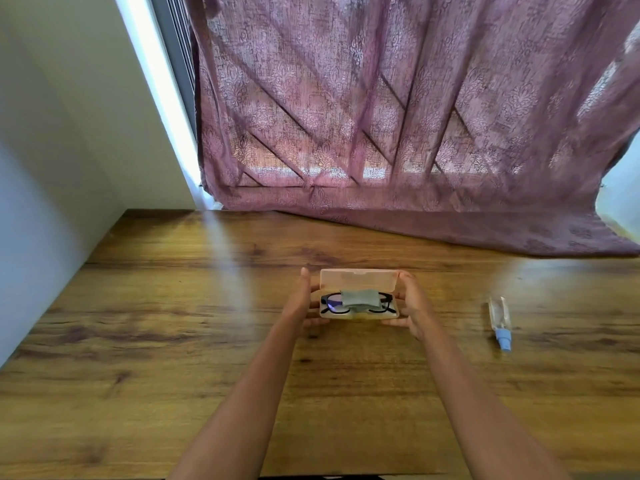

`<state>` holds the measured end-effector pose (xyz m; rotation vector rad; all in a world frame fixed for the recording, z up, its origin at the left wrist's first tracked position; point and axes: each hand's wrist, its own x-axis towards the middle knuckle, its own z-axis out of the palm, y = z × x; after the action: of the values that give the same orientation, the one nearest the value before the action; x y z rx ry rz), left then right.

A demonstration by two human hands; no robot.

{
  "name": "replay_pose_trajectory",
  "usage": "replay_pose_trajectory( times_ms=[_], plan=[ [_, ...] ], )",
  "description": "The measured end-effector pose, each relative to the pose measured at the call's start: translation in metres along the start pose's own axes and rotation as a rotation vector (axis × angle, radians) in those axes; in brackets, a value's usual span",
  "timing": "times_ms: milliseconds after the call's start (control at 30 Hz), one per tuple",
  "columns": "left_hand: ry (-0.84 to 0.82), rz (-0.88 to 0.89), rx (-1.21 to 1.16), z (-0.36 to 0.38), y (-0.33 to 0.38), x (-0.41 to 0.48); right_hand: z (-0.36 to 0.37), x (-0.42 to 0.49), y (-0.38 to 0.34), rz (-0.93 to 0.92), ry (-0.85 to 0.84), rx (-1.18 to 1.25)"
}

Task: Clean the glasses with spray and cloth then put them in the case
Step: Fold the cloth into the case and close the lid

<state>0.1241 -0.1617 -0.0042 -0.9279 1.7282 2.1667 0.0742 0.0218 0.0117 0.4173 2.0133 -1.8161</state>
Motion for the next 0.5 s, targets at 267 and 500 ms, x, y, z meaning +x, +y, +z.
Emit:
replay_pose_trajectory(
  times_ms=[267,500],
  plan=[
    [0.048,0.052,0.118,0.010,0.007,-0.004,-0.002,0.002,0.000,-0.013,0.098,-0.043],
    [0.011,0.088,0.086,0.012,0.009,-0.005,-0.013,0.007,0.001,-0.090,0.140,-0.040]
  ],
)
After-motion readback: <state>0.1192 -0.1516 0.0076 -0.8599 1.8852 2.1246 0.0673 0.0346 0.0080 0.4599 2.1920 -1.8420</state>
